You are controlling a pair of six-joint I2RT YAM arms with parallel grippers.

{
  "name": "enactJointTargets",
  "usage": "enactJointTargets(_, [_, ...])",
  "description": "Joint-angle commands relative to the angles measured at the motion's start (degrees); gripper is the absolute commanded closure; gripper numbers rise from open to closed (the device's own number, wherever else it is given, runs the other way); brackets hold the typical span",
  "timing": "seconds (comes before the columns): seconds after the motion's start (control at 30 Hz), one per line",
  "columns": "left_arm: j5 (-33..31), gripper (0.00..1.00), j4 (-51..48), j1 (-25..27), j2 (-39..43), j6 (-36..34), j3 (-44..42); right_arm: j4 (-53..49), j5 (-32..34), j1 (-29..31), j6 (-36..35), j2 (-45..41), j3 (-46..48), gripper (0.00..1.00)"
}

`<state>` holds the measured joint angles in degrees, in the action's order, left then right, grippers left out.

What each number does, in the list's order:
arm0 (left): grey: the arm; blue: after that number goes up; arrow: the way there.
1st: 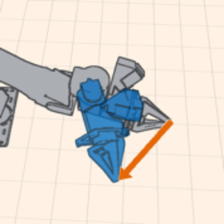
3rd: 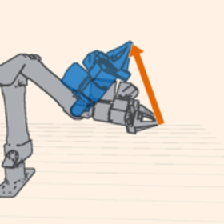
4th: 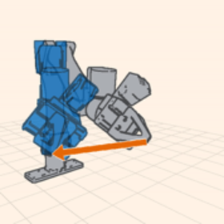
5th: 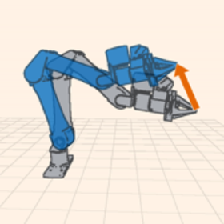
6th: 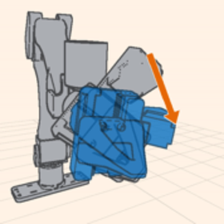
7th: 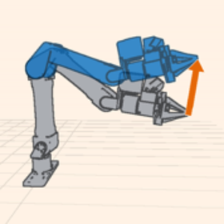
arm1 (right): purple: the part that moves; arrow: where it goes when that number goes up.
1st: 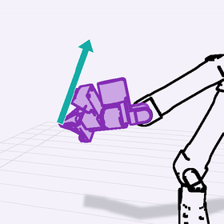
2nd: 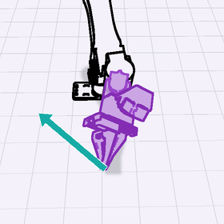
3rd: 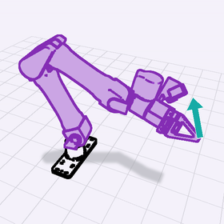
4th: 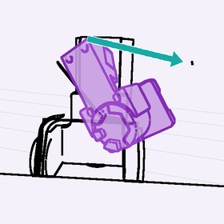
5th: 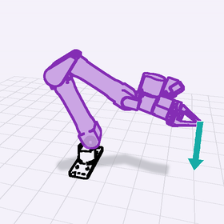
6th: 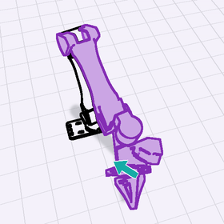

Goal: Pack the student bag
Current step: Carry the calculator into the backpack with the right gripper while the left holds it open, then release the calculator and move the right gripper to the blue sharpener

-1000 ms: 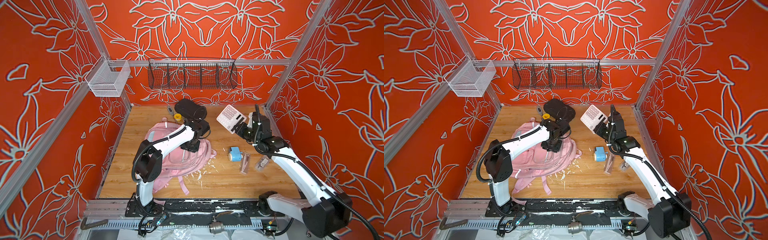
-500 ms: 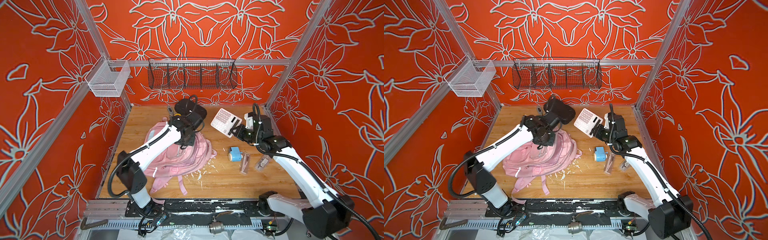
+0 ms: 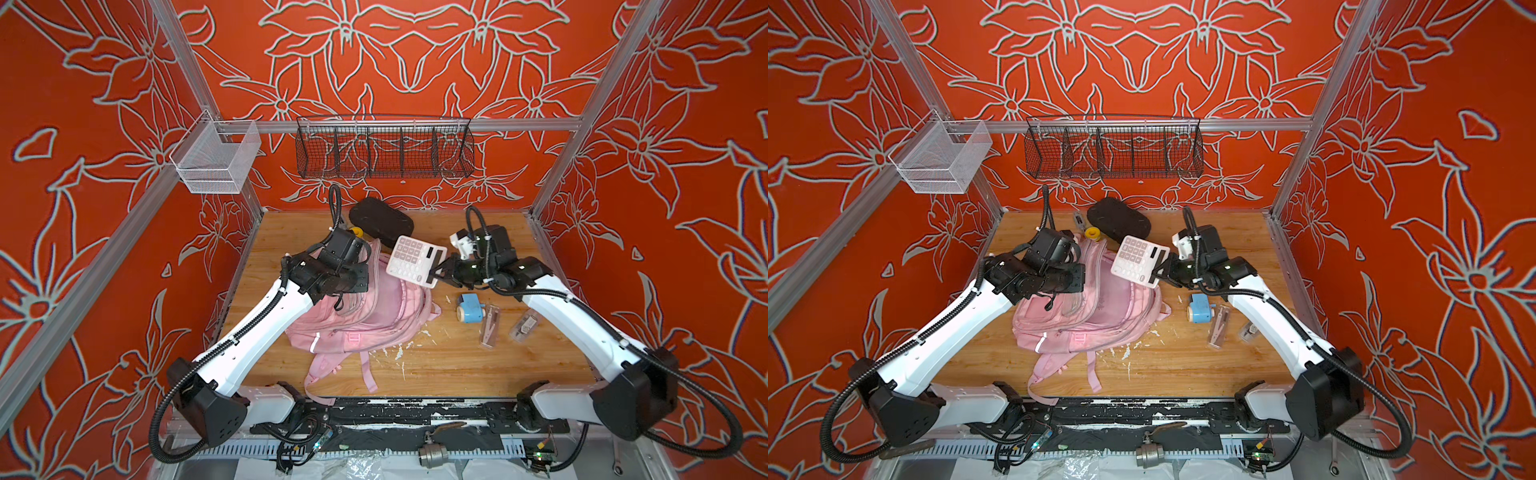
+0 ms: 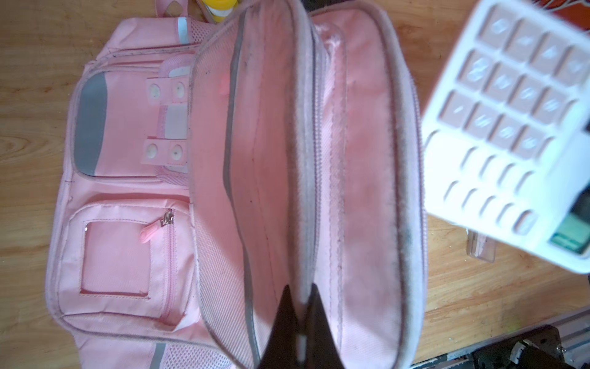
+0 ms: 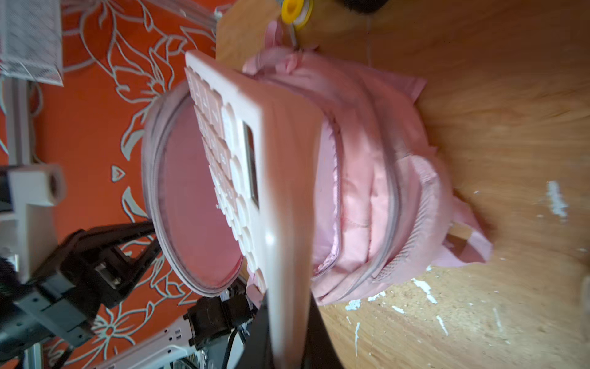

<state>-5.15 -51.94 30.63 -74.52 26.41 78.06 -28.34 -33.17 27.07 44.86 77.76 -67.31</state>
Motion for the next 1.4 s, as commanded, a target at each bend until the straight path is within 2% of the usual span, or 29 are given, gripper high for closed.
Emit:
enactJointTargets(0.0, [0.23, 1.00, 7.57, -0.56, 1.49, 0.08, 0.95, 0.65, -1.80, 3.36, 1.36, 4.19, -2.89, 0.94])
enactJointTargets(0.17, [0.62, 1.00, 8.79, -0.57, 1.58, 0.22, 0.96, 6.34, -0.41, 5.96, 2.96, 11.95, -4.40, 0.94])
enactJointTargets(0.33, [0.97, 1.00, 8.94, -0.66, 1.51, 0.37, 0.69, 7.26, -1.98, 9.31, 2.06, 23.72, -11.56, 0.93])
enactJointTargets(0.5, [1.02, 1.00, 9.36, -0.82, 1.48, 0.55, 0.41, 13.89, -2.78, 12.03, 6.61, 31.60, -14.13, 0.91])
enactJointTargets(0.6, [1.18, 1.00, 9.16, -0.92, 1.23, 0.62, 0.27, 16.41, -2.26, 12.09, 8.25, 33.83, -14.55, 0.86])
enactJointTargets(0.67, [1.54, 1.00, 9.11, -0.92, 1.12, 0.73, 0.08, 14.29, -1.37, 12.04, 7.05, 34.33, -15.64, 0.78])
enactJointTargets(0.8, [1.72, 1.00, 8.27, -0.91, 0.78, 0.61, 0.00, 5.84, 3.54, 11.70, 2.16, 31.74, -16.93, 0.56])
enactJointTargets(0.9, [1.81, 1.00, 8.69, -0.93, 0.82, 0.73, -0.75, 4.49, 6.31, 10.68, 1.20, 27.71, -14.71, 0.45])
enactJointTargets(1.0, [2.16, 1.00, 8.80, -0.87, 0.57, 0.91, -0.90, -0.37, 7.16, 8.90, -0.59, 24.54, -13.93, 0.41])
enactJointTargets(1.13, [1.84, 1.00, 8.17, -0.92, -0.55, 1.52, -1.23, -7.83, 15.04, 8.36, -7.03, 16.82, -12.61, 0.37])
enactJointTargets(1.27, [3.66, 1.00, 9.02, -0.85, -2.91, 2.07, -2.19, -12.77, 21.69, 6.73, -10.29, 8.55, -9.56, 0.30])
enactJointTargets(1.37, [4.84, 1.00, 9.87, -0.44, -5.36, 2.83, -2.47, -20.42, 29.54, 5.47, -14.71, 4.65, -9.24, 0.27])
